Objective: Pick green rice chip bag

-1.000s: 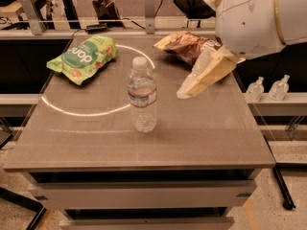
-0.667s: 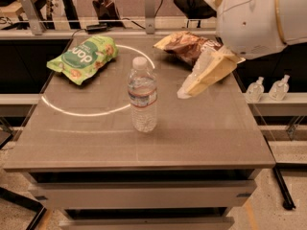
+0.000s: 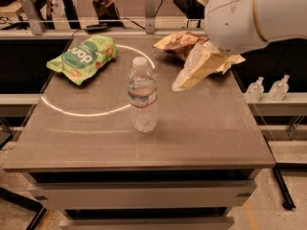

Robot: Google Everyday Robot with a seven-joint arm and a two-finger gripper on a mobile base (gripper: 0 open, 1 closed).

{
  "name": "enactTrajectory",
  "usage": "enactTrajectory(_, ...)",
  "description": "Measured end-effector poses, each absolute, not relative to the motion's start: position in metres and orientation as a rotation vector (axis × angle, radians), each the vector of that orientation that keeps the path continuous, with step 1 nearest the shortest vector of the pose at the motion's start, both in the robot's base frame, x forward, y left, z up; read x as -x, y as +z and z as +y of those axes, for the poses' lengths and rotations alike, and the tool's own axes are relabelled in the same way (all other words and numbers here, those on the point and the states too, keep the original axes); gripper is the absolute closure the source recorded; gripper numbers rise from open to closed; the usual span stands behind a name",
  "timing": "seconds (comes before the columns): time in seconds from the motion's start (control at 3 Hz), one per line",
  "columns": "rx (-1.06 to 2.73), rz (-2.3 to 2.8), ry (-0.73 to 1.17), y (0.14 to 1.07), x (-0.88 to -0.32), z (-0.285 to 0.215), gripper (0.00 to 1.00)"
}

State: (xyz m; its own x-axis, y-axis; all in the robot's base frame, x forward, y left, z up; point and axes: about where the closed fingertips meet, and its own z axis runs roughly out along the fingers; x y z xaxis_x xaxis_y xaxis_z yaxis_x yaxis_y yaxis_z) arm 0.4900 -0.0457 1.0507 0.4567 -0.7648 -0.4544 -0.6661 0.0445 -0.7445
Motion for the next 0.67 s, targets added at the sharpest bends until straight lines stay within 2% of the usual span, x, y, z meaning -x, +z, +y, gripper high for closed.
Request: enactTrajectory(0.67,1.784,1.155,-0.249,1.034,-0.532,-0.039,0.00)
